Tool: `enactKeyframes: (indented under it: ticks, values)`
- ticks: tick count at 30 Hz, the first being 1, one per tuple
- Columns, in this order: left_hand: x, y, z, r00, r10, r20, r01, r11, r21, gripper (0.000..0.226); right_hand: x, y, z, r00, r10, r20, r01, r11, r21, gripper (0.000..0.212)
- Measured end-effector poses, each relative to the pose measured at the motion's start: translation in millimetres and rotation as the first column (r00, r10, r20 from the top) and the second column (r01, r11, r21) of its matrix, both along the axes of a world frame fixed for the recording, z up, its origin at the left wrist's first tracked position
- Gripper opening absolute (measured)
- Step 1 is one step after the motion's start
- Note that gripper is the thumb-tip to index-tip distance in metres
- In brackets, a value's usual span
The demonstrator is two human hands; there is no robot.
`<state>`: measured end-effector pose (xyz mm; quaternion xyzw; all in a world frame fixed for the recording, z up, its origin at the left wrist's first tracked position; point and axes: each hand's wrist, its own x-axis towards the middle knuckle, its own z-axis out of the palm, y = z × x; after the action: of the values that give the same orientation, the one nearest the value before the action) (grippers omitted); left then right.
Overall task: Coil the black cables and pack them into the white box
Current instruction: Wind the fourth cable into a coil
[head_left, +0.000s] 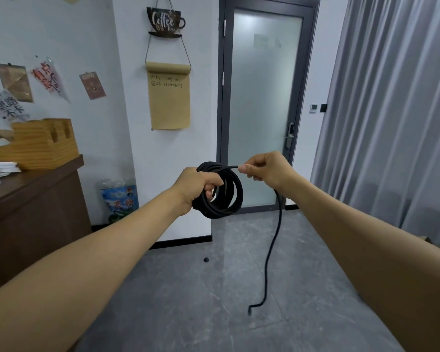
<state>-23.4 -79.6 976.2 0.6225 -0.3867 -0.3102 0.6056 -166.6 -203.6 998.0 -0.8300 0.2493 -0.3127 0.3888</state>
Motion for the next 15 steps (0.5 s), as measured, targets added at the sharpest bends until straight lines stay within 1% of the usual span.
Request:
enactKeyframes:
  ticks: [4, 7, 8, 10, 12, 15]
  values:
    - [1.2, 1.6, 0.6, 0.998, -0.007, -0.06, 0.007, 1.0, -0.001, 0.023, 1.4, 4.1, 0.8, 1.0, 0.022, 0.007, -0.022, 0.999, -0.03, 0.016]
    - [1.2, 7.0, 2.0, 0.99, -0.044, -0.132, 0.043, 0.999, -0.012, 0.024, 1.4, 5.0, -2.0, 0.999, 0.022, -0.05, -0.028, 0.992, -0.121, 0.018]
    - [1.4, 8.8, 2.5, 0.985, -0.062, -0.161, 0.059, 0.998, -0.022, 0.028, 0.2, 5.2, -3.2, 0.996, 0.017, -0.092, -0.033, 0.985, -0.17, 0.02]
    - [2.5, 11.1, 3.4, 0.973, -0.098, -0.208, 0.09, 0.995, -0.046, 0.043, -1.0, 4.8, -6.4, 0.988, 0.0, -0.152, -0.036, 0.972, -0.233, 0.023]
    - [1.6, 12.3, 5.4, 0.969, -0.115, -0.218, 0.106, 0.993, -0.051, 0.051, -2.2, 3.9, -8.0, 0.989, -0.005, -0.147, -0.028, 0.975, -0.221, 0.024]
    - [0.1, 14.1, 6.8, 0.966, -0.097, -0.24, 0.085, 0.995, -0.059, 0.049, -4.9, 4.8, -7.7, 0.994, 0.002, -0.11, -0.022, 0.983, -0.184, 0.018]
